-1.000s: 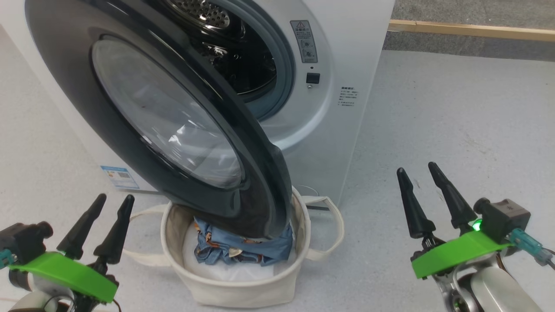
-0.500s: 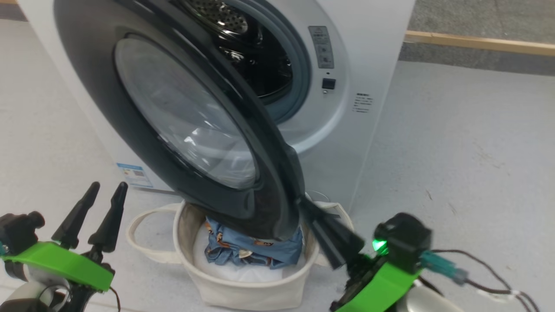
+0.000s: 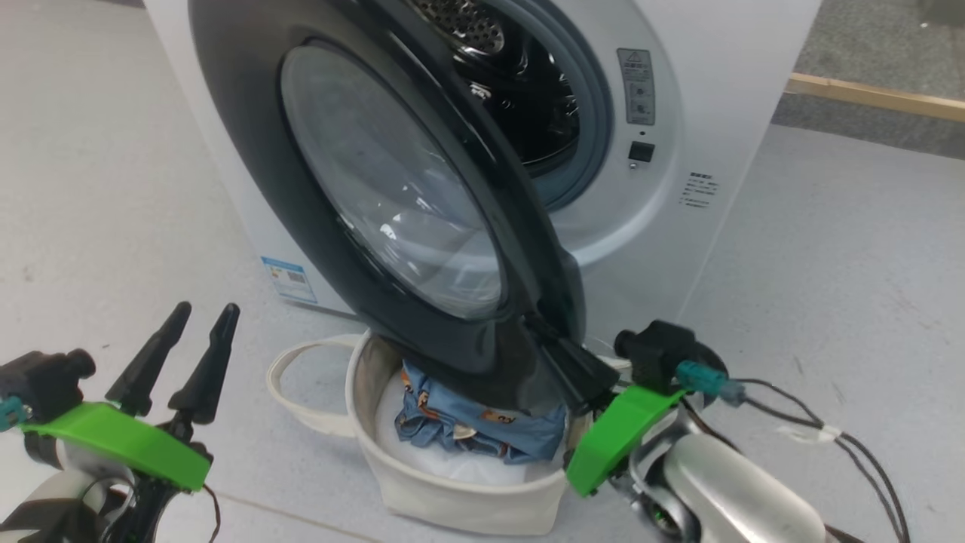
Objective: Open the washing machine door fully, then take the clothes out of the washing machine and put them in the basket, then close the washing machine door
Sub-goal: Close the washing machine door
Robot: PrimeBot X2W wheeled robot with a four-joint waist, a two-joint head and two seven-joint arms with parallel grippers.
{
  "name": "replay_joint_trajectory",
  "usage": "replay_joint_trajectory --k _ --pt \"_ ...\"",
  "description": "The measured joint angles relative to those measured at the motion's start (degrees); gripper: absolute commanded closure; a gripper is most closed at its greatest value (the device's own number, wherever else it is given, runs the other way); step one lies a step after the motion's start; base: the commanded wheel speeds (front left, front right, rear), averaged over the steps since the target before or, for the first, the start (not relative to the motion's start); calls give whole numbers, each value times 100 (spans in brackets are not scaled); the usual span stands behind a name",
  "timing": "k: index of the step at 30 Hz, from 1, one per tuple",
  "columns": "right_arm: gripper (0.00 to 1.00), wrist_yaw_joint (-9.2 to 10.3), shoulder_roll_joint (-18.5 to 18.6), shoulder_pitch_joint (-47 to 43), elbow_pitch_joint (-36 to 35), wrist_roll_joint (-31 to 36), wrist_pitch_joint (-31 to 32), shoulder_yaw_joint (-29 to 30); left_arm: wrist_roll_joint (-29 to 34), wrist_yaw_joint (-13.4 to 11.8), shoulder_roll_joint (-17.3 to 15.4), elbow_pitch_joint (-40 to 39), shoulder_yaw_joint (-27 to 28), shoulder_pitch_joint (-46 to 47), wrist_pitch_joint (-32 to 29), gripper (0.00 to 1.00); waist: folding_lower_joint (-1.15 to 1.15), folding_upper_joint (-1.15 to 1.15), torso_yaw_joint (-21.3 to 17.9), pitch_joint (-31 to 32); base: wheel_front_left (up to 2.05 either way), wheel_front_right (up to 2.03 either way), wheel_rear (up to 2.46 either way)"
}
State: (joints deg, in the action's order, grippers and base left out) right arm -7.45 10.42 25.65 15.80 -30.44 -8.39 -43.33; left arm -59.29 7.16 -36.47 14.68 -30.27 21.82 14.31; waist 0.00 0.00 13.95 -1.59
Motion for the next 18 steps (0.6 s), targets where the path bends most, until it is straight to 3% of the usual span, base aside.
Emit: replay_joint_trajectory --k 18 --pt "100 -8 -142 666 734 912 -118 2216 -100 0 -124 -137 11 285 0 0 0 0 252 -810 0 0 0"
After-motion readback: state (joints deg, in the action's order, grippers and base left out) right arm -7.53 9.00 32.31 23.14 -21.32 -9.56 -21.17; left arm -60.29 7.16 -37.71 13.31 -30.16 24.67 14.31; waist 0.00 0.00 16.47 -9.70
